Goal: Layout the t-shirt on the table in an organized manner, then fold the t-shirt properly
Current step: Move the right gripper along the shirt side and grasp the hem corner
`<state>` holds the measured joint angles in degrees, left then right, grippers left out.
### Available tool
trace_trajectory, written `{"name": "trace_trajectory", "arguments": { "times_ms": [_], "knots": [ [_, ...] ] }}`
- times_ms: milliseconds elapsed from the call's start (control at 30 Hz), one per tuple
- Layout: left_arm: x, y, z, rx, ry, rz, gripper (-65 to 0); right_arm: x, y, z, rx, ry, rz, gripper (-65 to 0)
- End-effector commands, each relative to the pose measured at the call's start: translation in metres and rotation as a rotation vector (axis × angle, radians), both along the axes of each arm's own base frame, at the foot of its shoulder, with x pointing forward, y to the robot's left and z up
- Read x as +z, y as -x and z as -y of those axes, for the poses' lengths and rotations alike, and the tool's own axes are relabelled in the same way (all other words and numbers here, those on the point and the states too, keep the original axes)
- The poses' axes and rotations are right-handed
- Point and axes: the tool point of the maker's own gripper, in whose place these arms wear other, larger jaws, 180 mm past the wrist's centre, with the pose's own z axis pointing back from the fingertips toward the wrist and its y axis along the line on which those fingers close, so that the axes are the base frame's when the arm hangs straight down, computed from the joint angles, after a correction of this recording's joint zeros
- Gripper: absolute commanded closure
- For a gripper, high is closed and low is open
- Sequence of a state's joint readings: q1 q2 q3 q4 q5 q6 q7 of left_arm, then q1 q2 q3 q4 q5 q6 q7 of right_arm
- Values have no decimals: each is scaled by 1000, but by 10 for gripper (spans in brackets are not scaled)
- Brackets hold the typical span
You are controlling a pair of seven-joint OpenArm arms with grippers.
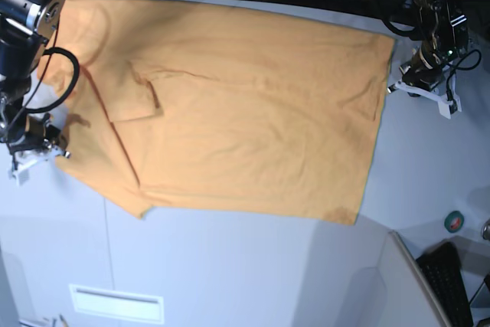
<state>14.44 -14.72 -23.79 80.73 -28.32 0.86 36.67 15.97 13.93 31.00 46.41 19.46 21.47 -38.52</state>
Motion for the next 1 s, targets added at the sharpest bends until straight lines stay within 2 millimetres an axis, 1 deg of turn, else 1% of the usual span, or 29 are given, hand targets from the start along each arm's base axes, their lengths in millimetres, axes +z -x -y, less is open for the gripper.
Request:
{"name": "trace_trajectory", "arguments": {
  "times_ms": [0, 33, 200, 233, 267, 300, 333, 400, 433, 467, 533, 600, 733, 767, 833, 867, 933, 967],
  "knots": [
    [11, -10, -8, -5, -27, 37, 0, 18, -17, 10, -10, 13, 60, 0],
    [14, -15, -8, -5, -27, 48, 0, 18, -17, 10, -9, 14, 60, 0],
    [20, -22, -10, -9, -35, 66, 0, 21, -19, 11, -3, 23, 67, 0],
    [26, -30, -12, -19, -47, 80, 0, 25, -20, 11, 2, 31, 74, 0],
    [29, -36, -15, -21, -53, 88, 0, 27, -17, 12, 12, 42, 70, 0],
    [32, -41, -17, -20, -54, 98, 0, 30, -17, 8, 21, 48, 79, 0],
    [34, -45, -18, -15, -54, 105, -39, 35, -19, 4, 29, 55, 97, 0],
    [39, -54, -18, -15, -54, 125, -196, 43, -20, 2, 39, 75, 124, 0],
    [43, -58, -18, -16, -55, 137, -257, 46, -20, 2, 39, 80, 125, 0],
    [46, -62, -18, -17, -56, 147, -290, 43, -18, 1, 40, 74, 111, 0],
    [48, -63, -17, -18, -58, 153, -295, 40, -20, -2, 42, 57, 94, 0],
    [49, -64, -17, -19, -58, 157, -295, 29, -15, -4, 36, 34, 63, 0],
    [43, -58, -18, -17, -56, 138, -295, 24, -14, -4, 28, 20, 48, 0],
    [43, -57, -18, -15, -56, 137, -295, 25, -14, -3, 27, 20, 50, -12],
    [44, -57, -21, -10, -59, 139, -295, 26, -16, -2, 22, 25, 63, -131],
    [44, -57, -21, -10, -59, 139, -295, 28, -19, -1, 16, 30, 80, -177],
    [42, -54, -21, -10, -59, 133, -295, 28, -22, 1, 11, 41, 101, -234],
    [41, -52, -21, -9, -59, 127, -295, 26, -21, 0, 8, 38, 100, -251]
  ]
}}
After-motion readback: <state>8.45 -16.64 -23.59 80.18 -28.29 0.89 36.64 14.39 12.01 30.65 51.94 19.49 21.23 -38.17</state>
